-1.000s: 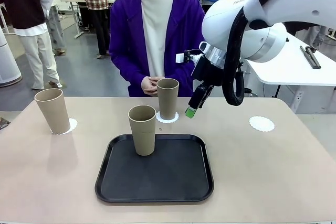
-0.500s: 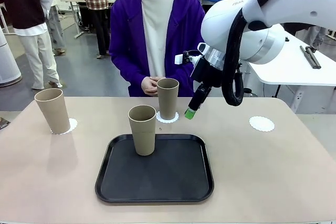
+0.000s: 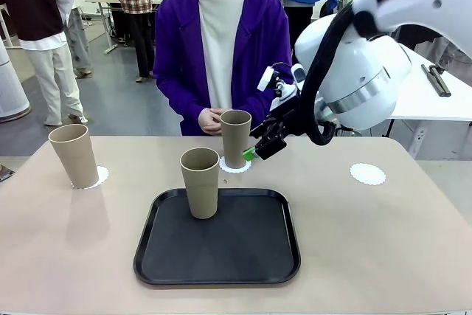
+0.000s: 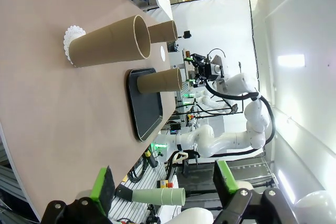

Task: Place coasters on the table and set cups on them.
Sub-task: Take one Reusable plastic cup from the Flat Tray and place it on a coaster set by the human.

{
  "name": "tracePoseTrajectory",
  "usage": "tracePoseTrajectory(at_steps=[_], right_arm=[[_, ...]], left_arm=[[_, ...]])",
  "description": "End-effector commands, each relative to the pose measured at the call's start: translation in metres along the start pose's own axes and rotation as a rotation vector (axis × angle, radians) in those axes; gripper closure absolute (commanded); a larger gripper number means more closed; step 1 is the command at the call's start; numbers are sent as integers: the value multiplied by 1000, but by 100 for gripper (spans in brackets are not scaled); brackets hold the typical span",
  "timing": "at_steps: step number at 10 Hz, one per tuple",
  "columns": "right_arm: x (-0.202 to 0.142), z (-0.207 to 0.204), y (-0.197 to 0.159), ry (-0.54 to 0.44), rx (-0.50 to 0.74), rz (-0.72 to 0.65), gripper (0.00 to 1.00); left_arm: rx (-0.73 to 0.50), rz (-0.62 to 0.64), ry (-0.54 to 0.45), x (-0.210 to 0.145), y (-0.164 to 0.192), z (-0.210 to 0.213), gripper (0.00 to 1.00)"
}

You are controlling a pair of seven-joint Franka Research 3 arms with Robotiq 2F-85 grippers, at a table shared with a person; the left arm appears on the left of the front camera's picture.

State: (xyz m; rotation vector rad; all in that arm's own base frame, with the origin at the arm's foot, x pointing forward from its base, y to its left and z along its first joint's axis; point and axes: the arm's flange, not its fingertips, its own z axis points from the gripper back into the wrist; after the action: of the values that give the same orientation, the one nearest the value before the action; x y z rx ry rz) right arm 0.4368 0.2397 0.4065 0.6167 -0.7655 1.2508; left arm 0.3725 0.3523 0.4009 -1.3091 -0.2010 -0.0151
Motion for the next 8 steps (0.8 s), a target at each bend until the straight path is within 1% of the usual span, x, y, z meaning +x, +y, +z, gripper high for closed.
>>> tracePoseTrajectory(at_steps=[1, 2, 3, 5, 7, 8], right_arm=[[-45, -9, 6, -95, 120, -44, 0], [-53, -11, 8, -106, 150, -41, 0], [-61, -13, 11, -136, 178, -9, 0], [-74, -16, 11, -198, 178, 45, 0], [-89, -23, 16, -265, 158, 138, 0], [-94, -28, 17, -268, 140, 158, 0]], left_arm=[[6, 8, -1, -1, -1, 1, 0], [6, 8, -1, -1, -1, 1, 0], [6, 8, -1, -1, -1, 1, 0], [6, 8, -1, -1, -1, 1, 0], [6, 8, -1, -1, -1, 1, 0], [6, 8, -1, -1, -1, 1, 0]])
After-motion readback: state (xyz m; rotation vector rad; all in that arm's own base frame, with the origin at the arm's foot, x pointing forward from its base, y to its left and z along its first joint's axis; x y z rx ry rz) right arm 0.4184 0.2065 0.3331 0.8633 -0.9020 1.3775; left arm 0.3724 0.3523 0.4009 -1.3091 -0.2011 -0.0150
